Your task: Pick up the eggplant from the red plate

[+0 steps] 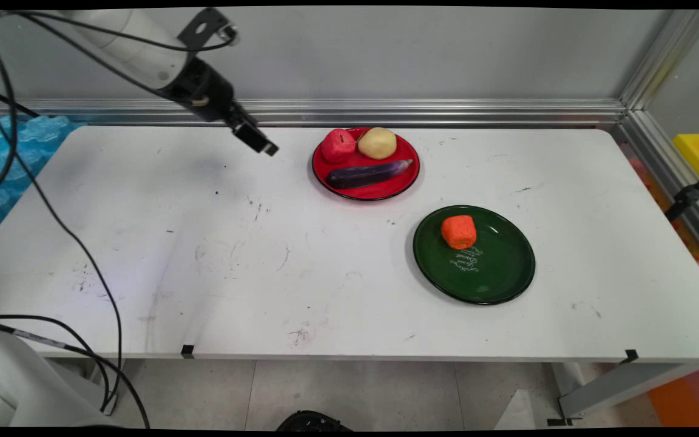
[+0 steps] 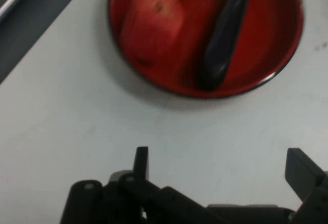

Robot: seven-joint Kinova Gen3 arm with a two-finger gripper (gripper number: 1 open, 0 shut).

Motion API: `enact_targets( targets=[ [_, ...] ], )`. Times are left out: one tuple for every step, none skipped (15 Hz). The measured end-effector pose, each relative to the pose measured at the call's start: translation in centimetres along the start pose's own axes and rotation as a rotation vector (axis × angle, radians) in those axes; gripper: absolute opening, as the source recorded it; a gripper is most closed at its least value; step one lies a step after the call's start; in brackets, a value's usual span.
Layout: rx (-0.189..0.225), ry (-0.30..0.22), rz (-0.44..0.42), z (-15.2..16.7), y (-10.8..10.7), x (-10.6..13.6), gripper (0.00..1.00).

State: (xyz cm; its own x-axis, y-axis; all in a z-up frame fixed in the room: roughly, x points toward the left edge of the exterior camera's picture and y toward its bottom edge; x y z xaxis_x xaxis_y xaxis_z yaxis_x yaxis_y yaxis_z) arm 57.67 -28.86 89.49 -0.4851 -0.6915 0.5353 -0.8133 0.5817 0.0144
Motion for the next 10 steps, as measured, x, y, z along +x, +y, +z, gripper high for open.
enact_targets(
  targets=[
    [-0.009,0.007,0.019,0.4,0.4,0.8,1.00],
    [-0.018,0.016,0.042,0.8,0.8,1.8,1.00],
    [-0.025,0.021,0.062,1.2,1.2,2.6,1.00],
    [-0.032,0.029,0.085,1.8,1.5,3.5,1.00],
    [-0.039,0.035,0.112,2.5,1.8,4.4,1.00],
    [-0.044,0.039,0.132,3.0,2.0,5.1,1.00],
    [-0.047,0.043,0.157,3.7,2.2,5.9,1.00],
    [-0.049,0.046,0.183,4.4,2.3,6.7,1.00],
    [-0.050,0.047,0.204,5.1,2.4,7.2,1.00],
    [-0.049,0.046,0.229,6.0,2.5,7.9,1.00]
  ],
)
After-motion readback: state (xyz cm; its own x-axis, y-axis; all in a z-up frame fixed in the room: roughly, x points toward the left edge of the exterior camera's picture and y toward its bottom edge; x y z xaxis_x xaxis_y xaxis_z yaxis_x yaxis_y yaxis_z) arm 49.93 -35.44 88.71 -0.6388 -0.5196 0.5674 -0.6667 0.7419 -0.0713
